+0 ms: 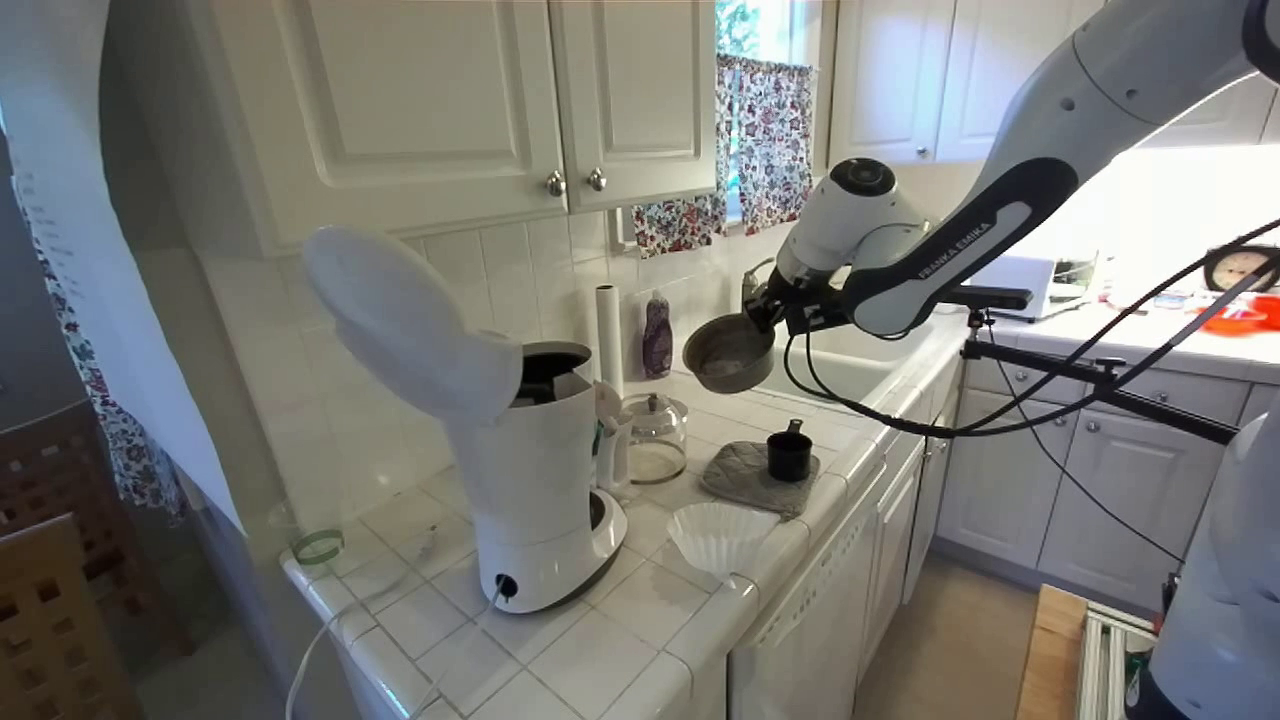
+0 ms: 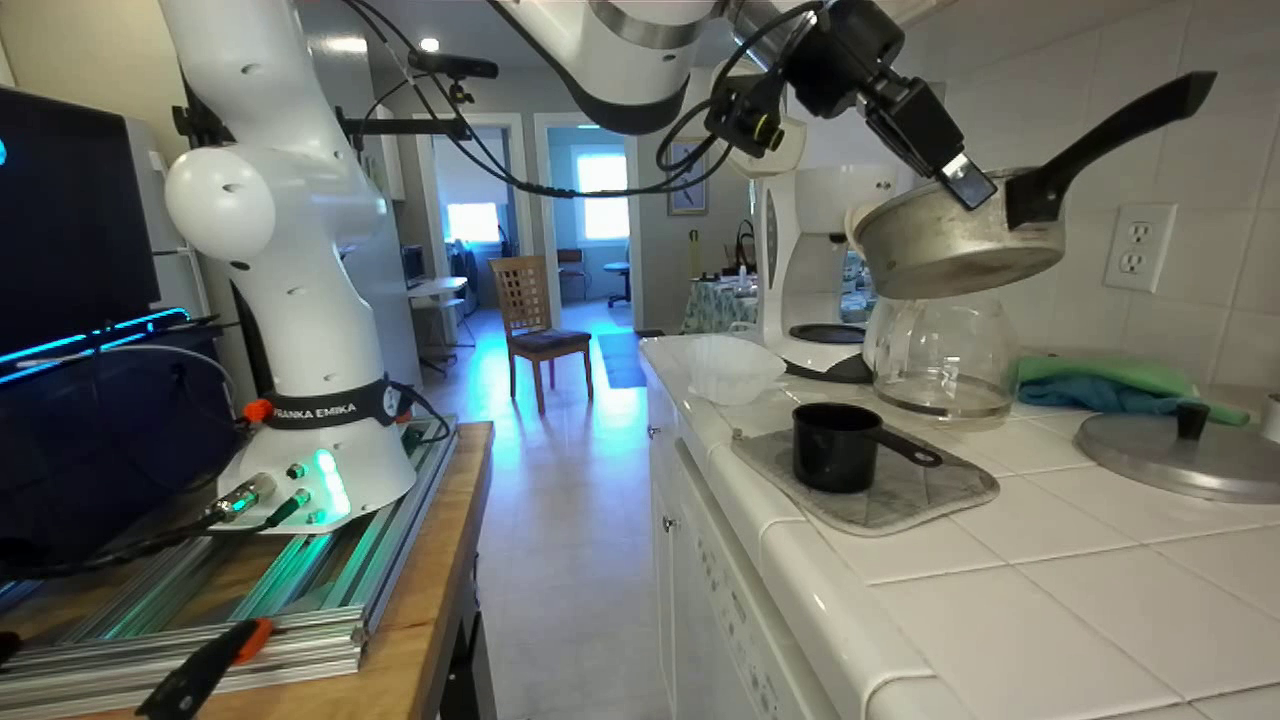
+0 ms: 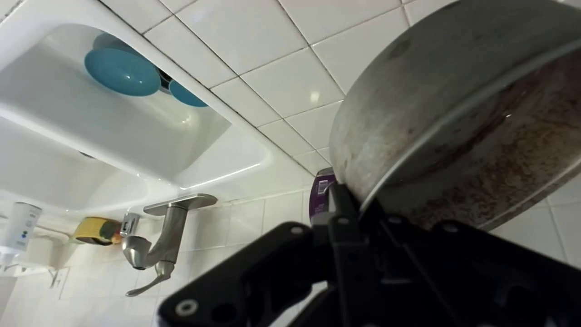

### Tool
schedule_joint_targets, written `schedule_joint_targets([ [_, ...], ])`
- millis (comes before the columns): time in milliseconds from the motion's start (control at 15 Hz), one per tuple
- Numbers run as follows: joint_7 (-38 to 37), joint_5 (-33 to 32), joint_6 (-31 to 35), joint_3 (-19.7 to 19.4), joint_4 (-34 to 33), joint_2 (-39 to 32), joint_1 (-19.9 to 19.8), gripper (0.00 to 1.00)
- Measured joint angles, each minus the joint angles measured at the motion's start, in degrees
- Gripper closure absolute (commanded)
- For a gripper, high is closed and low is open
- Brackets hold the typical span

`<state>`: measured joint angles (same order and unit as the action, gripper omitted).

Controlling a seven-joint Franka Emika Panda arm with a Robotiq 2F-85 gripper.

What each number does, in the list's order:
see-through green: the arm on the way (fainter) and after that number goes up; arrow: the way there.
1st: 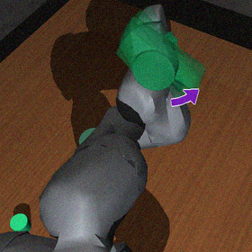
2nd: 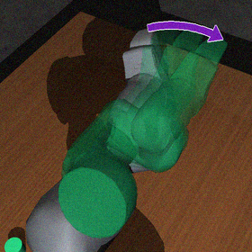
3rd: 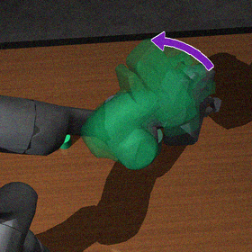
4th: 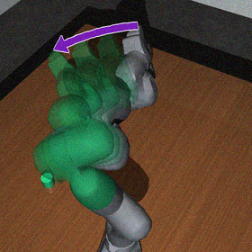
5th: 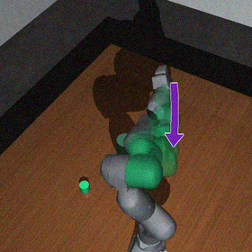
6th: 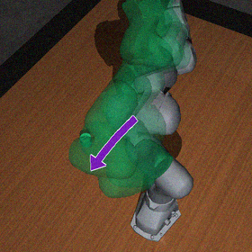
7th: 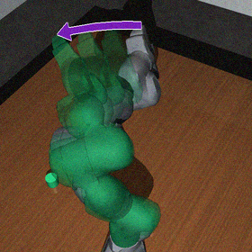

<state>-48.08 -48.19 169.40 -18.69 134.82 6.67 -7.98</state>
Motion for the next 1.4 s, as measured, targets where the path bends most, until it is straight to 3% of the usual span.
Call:
schedule_joint_targets([
  [733, 19.8, 26.4, 0.0, -6.8, 0.2, -0.8, 1.7, 0.98],
  [1067, 30.8, 41.7, -0.2, -3.8, -0.7, -3.2, -1.2, 0.98],
  [1400, 36.6, 49.9, -2.5, -4.0, -4.7, -7.3, -0.7, 0.98],
])
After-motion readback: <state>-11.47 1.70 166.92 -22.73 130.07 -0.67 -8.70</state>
